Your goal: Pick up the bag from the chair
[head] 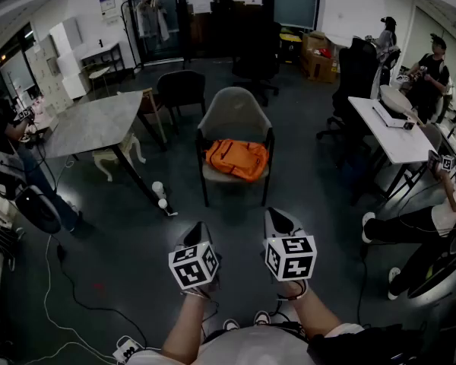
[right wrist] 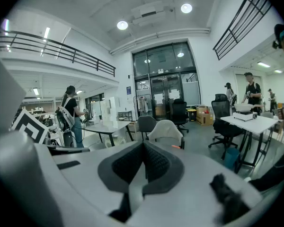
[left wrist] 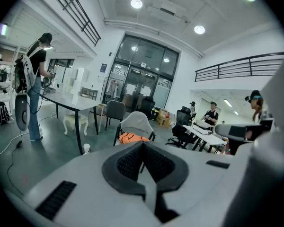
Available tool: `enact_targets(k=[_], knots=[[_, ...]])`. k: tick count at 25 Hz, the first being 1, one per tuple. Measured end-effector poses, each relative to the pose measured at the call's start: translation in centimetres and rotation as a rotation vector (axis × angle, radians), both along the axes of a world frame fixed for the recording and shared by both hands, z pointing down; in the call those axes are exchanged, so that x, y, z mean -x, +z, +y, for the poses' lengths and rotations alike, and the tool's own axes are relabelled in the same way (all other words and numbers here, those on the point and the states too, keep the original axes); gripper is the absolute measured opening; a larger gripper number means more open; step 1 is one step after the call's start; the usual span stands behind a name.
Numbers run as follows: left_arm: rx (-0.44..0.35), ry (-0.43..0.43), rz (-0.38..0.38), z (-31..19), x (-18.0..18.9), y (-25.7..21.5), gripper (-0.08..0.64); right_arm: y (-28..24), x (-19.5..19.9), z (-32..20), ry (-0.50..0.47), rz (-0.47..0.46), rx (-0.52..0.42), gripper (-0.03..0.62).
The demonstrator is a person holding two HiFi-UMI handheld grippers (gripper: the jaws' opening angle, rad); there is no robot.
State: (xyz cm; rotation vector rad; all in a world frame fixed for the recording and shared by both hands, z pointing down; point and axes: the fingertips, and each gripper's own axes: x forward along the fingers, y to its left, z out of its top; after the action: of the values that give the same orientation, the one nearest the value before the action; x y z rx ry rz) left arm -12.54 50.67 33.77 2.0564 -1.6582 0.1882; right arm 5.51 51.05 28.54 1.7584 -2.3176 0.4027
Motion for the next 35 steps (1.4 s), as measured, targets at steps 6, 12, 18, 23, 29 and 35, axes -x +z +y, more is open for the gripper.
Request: enact_targets(k=[6,12,18,23,29,35], knots=[[0.006,-0.004,0.022,0.7,1.8,0.0,0.008,-0.4,1.6,0.9,0.007,-0.001,-0.005,0.032],[0.0,-0.007,0.016,1.2,3.2,0.1,0.007,0.2,2.7,1.7,0.009,-0.003,0.01,0.032],[-0.011,0.011,0.006,1.9,3.6,0.3,0.008,1.4,2.9,2.9,0.032,-0.027,0.039,0.034],[-0.004,0.033,-0.003,2.1,2.9,0.9,0.007,2.6,1.6,3.5,0.078,-0.068,0.07,0.034],[-0.014,0.042,-0.004,1.1,2.9,0.5,0.008,2.6,1.5,2.5,0.09,-0.085,0.074,0.034],[-0.012,0.033,-0.013,-1.1,2.9,0.6,0.007,2.8,0.9,-0.3,0.083,-0.086,0.07,0.034]])
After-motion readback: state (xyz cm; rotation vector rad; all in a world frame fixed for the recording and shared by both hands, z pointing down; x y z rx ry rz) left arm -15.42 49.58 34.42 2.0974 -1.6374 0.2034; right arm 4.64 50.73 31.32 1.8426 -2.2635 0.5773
